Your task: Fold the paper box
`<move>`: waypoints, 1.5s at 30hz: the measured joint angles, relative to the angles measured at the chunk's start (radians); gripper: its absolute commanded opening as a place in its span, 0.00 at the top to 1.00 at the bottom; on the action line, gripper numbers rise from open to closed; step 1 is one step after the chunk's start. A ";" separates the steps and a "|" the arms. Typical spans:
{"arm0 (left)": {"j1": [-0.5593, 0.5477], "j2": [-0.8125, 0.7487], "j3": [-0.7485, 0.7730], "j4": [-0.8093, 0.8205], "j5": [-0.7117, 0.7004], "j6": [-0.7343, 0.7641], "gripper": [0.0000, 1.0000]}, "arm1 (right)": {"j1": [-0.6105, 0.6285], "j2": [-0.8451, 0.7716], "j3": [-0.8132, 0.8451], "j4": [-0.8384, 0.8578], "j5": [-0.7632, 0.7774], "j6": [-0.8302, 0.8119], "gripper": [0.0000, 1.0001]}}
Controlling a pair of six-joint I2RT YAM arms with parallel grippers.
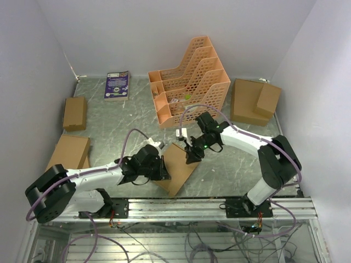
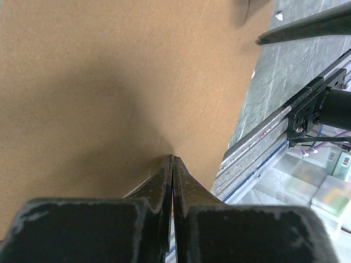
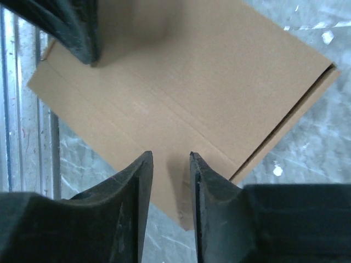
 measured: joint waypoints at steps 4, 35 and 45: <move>0.002 -0.002 0.047 -0.058 -0.032 0.038 0.89 | -0.047 -0.103 0.000 -0.066 -0.098 -0.164 0.28; 0.270 -0.031 0.128 -0.098 -0.103 0.204 0.57 | 0.105 -0.317 -0.433 0.342 0.160 -0.892 0.69; 0.271 -0.109 0.150 -0.214 -0.117 0.191 0.57 | 0.107 -0.319 -0.438 0.359 0.163 -0.898 0.81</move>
